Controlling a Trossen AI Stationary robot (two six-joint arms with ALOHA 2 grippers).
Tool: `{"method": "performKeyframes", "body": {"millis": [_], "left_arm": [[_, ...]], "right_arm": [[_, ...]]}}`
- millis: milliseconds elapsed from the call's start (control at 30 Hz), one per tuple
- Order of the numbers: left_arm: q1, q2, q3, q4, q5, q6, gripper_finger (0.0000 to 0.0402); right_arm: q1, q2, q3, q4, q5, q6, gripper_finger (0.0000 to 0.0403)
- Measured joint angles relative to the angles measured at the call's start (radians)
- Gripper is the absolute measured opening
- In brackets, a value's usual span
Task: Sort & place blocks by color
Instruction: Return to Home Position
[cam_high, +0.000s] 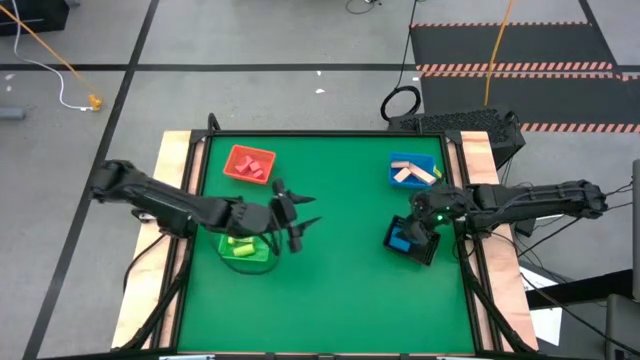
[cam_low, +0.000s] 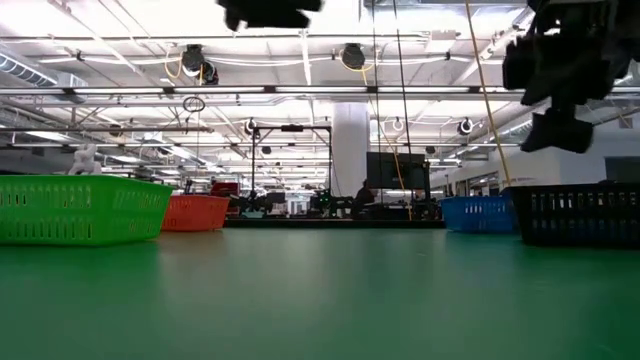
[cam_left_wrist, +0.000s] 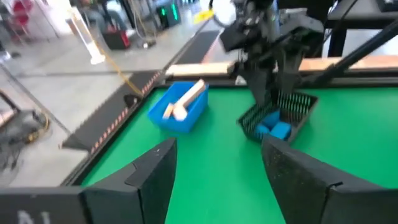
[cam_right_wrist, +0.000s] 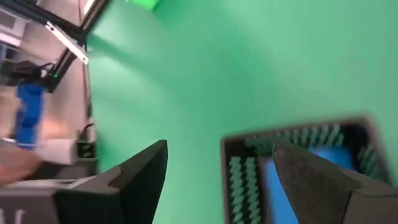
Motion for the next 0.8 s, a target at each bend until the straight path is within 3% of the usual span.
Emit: {"method": "performKeyframes", "body": {"millis": [200,333,567,800], "left_arm": [[-0.033,-0.215,-0.081,-0.213,-0.007,-0.118,0.0212],[-0.080,-0.393,-0.191,-0.229,-0.030,-0.190,0.0203],[-0.208,-0.641,-0.410,-0.070,-0.115,-0.188,0.0200],[-0.270,-0.733,-0.599,0.148,-0.116,-0.158,0.0200]], "right_arm": [[0.000,-0.004,0.000,0.042,0.213,-0.195,0.0281],[0.000,-0.007,0.000,0.102,0.299,-0.292,0.0281],[0.000,-0.009,-0.041,0.338,0.306,-0.420,0.0281],[0.000,-0.008,-0.208,0.689,0.303,-0.435,0.0281]]}}
